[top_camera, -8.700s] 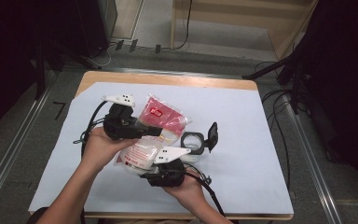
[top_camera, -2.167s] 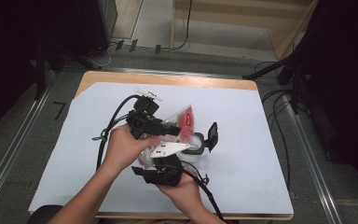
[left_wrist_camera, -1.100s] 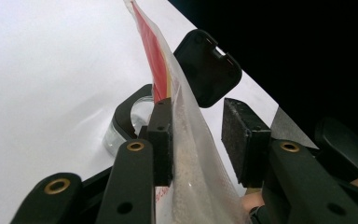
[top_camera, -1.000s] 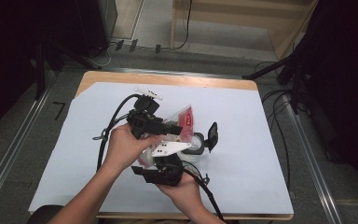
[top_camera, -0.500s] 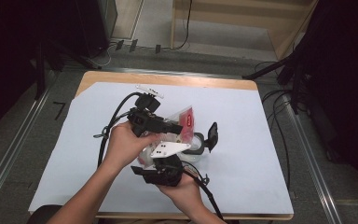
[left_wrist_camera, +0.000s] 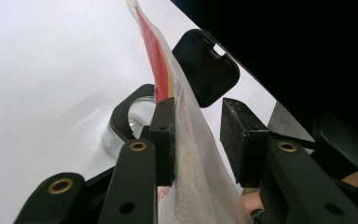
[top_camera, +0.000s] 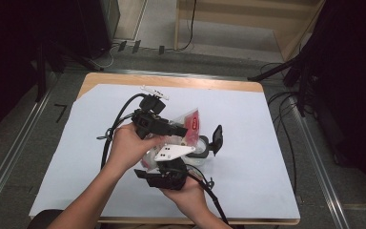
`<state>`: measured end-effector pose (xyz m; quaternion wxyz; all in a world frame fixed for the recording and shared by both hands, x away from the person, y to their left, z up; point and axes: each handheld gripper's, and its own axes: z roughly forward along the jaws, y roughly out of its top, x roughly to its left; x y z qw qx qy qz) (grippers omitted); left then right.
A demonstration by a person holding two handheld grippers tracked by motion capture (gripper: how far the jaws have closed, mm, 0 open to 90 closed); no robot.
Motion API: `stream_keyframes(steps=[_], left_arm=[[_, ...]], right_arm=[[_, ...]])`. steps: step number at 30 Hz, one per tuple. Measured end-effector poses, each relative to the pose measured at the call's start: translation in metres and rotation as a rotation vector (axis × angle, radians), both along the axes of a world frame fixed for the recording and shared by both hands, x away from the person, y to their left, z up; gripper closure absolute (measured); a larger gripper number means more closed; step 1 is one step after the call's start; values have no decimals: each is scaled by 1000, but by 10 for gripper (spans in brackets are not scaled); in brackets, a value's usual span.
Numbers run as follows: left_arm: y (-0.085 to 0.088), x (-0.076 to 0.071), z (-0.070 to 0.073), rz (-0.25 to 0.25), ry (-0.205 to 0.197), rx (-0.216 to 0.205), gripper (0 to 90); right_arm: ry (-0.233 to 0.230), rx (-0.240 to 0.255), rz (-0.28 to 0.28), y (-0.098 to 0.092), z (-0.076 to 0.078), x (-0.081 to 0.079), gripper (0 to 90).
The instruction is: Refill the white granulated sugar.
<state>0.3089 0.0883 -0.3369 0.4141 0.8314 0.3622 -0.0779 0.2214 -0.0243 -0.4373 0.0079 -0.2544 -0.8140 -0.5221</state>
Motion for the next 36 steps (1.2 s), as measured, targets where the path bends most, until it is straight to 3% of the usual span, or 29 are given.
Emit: stream_keyframes(steps=[36], left_arm=[[-1, -2, 2, -7, -10, 11, 676]], right_arm=[[-4, -12, 15, 0, 1, -1, 617]])
